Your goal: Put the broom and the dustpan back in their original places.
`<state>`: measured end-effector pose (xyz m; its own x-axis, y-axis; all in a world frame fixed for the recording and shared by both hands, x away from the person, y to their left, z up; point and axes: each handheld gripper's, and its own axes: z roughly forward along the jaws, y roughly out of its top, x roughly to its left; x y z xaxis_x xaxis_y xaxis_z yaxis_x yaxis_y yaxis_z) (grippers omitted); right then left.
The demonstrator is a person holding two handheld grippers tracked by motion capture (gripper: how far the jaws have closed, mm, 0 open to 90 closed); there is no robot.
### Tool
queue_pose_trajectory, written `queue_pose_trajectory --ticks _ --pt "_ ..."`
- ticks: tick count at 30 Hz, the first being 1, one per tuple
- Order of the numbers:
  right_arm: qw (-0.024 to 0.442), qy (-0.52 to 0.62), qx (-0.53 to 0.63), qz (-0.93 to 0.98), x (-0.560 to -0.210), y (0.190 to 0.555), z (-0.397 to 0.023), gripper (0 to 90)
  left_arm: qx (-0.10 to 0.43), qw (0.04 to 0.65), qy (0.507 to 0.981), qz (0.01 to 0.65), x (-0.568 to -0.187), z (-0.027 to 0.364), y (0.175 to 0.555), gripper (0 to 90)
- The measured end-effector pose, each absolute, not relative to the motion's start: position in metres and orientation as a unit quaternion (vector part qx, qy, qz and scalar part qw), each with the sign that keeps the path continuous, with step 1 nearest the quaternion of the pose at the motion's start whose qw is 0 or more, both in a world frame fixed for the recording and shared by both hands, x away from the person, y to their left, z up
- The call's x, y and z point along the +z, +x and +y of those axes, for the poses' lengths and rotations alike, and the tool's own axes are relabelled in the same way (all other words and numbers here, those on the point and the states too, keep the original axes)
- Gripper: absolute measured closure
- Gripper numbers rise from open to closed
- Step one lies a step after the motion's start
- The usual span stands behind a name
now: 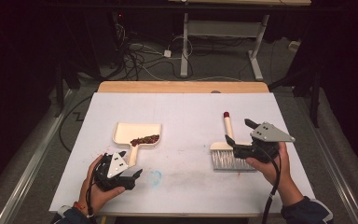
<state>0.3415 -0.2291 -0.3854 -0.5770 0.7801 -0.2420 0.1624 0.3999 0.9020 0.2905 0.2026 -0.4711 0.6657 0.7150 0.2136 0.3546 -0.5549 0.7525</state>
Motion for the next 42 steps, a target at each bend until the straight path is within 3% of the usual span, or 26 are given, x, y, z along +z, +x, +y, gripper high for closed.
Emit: queue_pose_trajectory --ticks 42 --pt "0.332 0.327 0.413 0.782 -0.444 0.301 -0.281 18.2 0.25 0.347 0.846 0.318 -0.473 0.202 0.29 17.1"
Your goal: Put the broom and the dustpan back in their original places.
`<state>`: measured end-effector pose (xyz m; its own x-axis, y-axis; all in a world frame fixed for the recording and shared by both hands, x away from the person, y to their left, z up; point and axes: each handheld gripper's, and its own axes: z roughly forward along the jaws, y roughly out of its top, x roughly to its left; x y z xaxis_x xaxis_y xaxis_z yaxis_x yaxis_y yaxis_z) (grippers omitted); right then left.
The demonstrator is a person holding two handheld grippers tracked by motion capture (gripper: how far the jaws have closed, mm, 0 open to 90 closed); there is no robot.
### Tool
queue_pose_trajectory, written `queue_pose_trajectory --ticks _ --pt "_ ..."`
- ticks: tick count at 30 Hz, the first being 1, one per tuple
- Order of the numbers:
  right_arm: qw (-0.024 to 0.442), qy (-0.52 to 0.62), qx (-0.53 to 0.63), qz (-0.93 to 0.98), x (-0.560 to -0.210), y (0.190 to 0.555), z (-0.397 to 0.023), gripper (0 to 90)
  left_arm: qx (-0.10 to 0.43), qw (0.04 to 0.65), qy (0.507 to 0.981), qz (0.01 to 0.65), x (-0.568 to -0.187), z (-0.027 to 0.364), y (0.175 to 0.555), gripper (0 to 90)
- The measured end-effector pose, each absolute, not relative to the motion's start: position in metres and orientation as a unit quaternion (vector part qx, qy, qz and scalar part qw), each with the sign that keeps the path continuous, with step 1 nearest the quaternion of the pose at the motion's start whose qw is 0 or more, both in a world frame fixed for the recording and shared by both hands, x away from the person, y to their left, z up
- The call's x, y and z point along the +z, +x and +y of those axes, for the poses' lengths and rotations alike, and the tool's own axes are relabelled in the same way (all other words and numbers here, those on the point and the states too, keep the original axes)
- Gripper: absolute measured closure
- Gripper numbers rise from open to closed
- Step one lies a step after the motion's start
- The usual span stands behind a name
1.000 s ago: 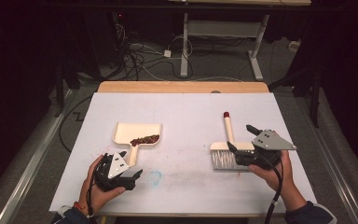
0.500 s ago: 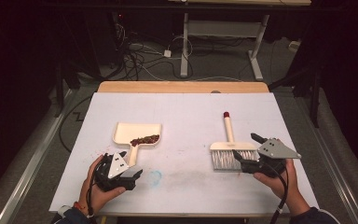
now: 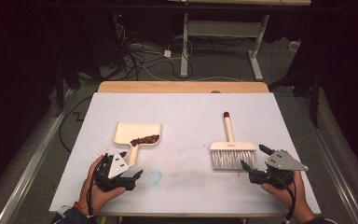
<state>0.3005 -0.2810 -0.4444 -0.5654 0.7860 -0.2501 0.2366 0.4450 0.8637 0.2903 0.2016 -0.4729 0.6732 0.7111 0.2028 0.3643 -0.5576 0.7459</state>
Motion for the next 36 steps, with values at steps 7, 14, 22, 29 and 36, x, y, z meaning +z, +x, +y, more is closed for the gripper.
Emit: queue_pose_trajectory --ticks 7,14,22,29,36 --pt "0.315 0.342 0.399 0.79 -0.461 0.291 -0.29 18.2 0.25 0.345 0.847 0.318 -0.473 0.202 0.291 17.1" --pt "0.312 0.34 0.403 0.79 -0.46 0.286 -0.291 18.5 0.26 0.342 0.846 0.317 -0.473 0.204 0.288 17.1" --pt "0.314 0.333 0.404 0.792 -0.459 0.284 -0.29 18.5 0.263 0.339 0.846 0.316 -0.471 0.204 0.282 17.1" --pt "0.316 0.329 0.399 0.796 -0.458 0.284 -0.286 18.5 0.263 0.337 0.851 0.306 -0.471 0.203 0.281 17.1" --pt "0.318 0.328 0.397 0.796 -0.459 0.285 -0.288 18.4 0.263 0.336 0.85 0.31 -0.472 0.203 0.282 17.1"
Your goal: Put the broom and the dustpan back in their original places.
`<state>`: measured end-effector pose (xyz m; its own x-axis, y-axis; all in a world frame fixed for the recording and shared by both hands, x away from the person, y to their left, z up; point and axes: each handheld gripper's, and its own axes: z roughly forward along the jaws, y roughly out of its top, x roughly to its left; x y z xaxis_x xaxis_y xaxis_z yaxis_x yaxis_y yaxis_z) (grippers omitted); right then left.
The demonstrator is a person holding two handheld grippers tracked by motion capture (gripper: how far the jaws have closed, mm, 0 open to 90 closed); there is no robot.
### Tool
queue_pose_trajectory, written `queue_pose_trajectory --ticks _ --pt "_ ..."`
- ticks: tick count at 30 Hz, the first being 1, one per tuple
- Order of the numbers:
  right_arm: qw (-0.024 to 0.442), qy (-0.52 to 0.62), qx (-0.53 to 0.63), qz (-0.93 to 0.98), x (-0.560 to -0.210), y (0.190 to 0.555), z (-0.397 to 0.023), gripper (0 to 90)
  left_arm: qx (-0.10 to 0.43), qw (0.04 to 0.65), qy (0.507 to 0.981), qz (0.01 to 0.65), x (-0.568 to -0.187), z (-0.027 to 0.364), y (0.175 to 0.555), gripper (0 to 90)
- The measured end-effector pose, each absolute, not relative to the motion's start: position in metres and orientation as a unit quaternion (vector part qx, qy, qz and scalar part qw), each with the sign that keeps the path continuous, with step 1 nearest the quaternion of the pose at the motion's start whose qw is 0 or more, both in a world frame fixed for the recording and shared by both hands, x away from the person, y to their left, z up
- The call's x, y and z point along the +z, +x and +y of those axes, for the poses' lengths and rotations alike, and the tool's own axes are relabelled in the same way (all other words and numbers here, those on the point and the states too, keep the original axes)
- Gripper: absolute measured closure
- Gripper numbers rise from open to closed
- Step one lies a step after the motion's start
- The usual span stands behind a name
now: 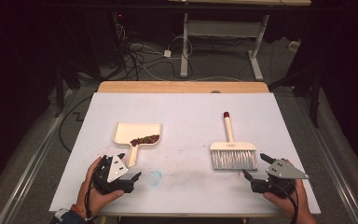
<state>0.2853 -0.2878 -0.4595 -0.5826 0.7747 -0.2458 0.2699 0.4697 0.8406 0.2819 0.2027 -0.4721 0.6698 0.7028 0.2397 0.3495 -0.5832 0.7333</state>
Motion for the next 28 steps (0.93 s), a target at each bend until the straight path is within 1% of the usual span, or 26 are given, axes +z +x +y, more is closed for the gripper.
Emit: queue_pose_trajectory --ticks 28 --pt "0.311 0.328 0.405 0.795 -0.4581 0.2864 -0.2832 18.4 0.258 0.331 0.854 0.307 -0.4735 0.2 0.2851 17.1"
